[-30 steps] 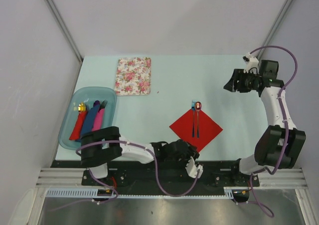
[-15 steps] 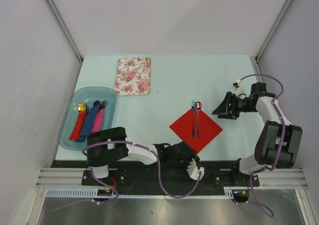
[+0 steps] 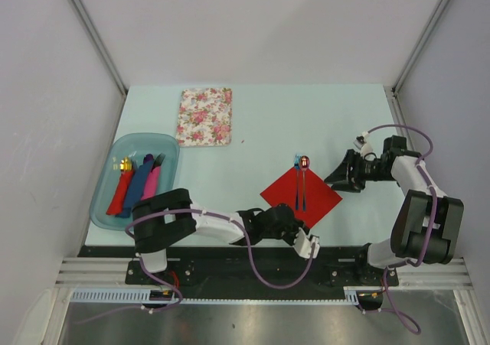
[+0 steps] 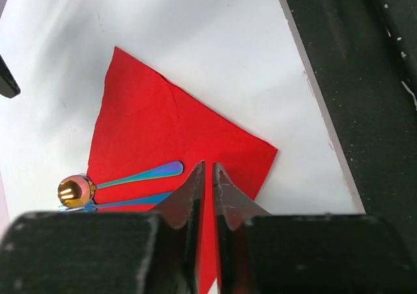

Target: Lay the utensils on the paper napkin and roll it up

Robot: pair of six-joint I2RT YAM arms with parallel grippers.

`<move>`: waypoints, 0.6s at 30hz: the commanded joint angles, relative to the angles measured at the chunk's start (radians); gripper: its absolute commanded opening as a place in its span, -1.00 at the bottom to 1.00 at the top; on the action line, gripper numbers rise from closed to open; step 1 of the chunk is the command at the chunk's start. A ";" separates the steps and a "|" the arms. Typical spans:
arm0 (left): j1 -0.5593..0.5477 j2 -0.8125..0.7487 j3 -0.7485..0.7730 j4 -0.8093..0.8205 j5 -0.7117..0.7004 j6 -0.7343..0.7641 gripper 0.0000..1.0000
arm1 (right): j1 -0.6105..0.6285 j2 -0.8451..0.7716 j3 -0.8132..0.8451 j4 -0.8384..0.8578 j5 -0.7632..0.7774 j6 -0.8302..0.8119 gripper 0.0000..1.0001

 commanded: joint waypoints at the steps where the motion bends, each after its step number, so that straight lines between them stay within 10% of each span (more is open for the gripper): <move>1: 0.010 -0.031 0.004 -0.022 0.087 -0.005 -0.65 | -0.005 -0.037 -0.004 0.022 -0.014 0.017 0.21; 10: -0.012 0.005 0.027 -0.121 0.121 0.014 -0.16 | -0.005 -0.037 -0.008 0.030 -0.011 0.021 0.21; 18: -0.019 0.059 0.064 -0.100 0.087 0.009 -0.22 | -0.005 -0.037 -0.008 0.031 -0.008 0.023 0.21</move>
